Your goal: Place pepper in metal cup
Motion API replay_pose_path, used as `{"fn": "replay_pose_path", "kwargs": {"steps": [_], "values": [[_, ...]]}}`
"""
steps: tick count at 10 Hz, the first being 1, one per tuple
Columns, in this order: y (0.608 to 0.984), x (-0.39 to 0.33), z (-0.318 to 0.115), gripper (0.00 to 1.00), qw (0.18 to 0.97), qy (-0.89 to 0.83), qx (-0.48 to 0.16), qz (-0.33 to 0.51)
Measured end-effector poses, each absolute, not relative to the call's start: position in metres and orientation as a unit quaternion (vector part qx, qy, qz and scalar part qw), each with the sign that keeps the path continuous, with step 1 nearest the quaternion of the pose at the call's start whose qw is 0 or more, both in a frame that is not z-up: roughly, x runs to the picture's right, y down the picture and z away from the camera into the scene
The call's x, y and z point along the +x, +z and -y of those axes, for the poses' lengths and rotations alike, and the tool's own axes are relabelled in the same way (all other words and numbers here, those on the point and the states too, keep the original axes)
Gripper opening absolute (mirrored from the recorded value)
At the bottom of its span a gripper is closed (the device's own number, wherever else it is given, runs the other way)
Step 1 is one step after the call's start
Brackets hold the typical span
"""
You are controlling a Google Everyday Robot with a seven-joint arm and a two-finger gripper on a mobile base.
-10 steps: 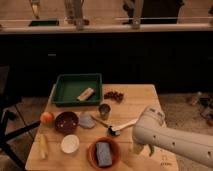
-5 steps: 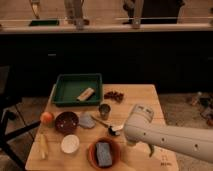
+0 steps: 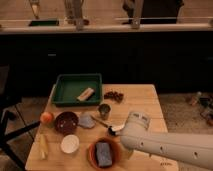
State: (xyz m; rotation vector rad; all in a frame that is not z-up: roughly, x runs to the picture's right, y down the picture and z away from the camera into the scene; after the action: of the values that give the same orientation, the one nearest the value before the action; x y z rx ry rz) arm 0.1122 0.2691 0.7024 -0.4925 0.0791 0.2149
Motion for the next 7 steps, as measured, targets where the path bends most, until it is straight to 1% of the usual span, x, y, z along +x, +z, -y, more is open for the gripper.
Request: {"fn": "replay_pose_path", "kwargs": {"steps": [2,3,7], "values": [[0.702,0.121,-0.271,0.80,0.961,0.131,-0.239,-0.050],[0.708,0.128,-0.266,0.80,0.958,0.154,-0.237,-0.056],[0.756,0.190,-0.243,0.80,0.931,0.271,-0.230,-0.075]]}}
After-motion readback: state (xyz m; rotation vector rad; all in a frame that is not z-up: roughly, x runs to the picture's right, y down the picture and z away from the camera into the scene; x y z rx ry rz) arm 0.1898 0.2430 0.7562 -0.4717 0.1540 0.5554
